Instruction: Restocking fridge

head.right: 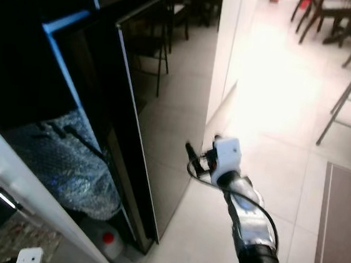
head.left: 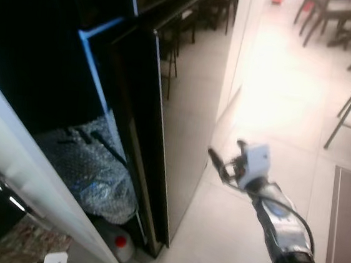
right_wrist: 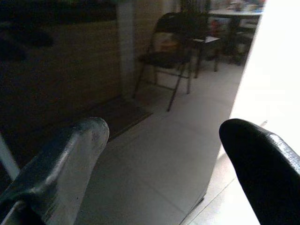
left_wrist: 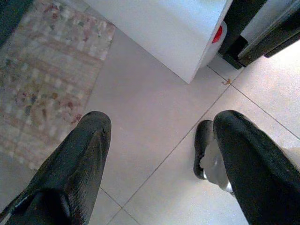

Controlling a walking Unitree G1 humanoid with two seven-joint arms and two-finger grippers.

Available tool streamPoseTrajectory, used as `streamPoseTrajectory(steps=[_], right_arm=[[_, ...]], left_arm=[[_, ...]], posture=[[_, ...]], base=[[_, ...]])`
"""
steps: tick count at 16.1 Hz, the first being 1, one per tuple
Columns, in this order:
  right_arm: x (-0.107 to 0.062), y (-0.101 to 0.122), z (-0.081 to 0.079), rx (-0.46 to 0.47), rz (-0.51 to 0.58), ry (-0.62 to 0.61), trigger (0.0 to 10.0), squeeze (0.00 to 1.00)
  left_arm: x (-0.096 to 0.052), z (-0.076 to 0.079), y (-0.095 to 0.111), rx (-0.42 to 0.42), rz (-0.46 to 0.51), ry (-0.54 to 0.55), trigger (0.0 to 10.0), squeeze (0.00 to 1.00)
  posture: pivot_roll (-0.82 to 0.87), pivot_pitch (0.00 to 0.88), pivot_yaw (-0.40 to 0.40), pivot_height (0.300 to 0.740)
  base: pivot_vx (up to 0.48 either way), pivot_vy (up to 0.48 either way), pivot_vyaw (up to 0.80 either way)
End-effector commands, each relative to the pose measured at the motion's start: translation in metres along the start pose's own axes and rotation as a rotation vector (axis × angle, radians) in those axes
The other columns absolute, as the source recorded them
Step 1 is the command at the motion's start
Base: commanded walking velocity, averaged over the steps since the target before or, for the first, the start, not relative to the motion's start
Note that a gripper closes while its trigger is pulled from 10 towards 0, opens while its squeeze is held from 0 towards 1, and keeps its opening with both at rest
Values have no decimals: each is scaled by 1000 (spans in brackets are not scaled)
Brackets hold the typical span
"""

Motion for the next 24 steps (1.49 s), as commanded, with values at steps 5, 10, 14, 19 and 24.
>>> streamPoseTrajectory(steps=[5, 10, 14, 19, 24], right_arm=[[27, 26, -42, -104, 37, 243, 10000, 0], [50, 37, -59, -126, 35, 294, 10000, 0], [60, 41, -72, -162, 24, 366, 10000, 0], [61, 38, -87, -92, 9, 466, 10000, 0], [57, 28, -100, -64, -21, 581, 10000, 0]], left_arm=[[-1, -6, -2, 8, -7, 18, 10000, 0], [-1, -7, -1, 8, -3, 24, 10000, 0], [-1, -8, -1, 0, -1, 32, 10000, 0], [-1, -8, -1, 2, -2, 34, 10000, 0], [-1, -8, -2, 1, -2, 36, 10000, 0]], posture=[[-122, 0, 112, 740], [-108, 0, 115, 740], [-96, 0, 109, 740], [-92, 0, 106, 740], [-86, 0, 103, 740]], base=[[0, 0, 0], [0, 0, 0], [0, 0, 0], [0, 0, 0], [0, 0, 0]])
Point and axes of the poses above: a point about 5 cm out from each wrist's last joint towards the gripper, its own x axis pointing out of the wrist towards the gripper, its own y axis along the axis of the wrist's last joint, z = x × y, the point moved 3 cm from there along x, pointing out of the wrist towards the gripper, and after that the axes turned 7 degrees about x, right-handed, at the moved point
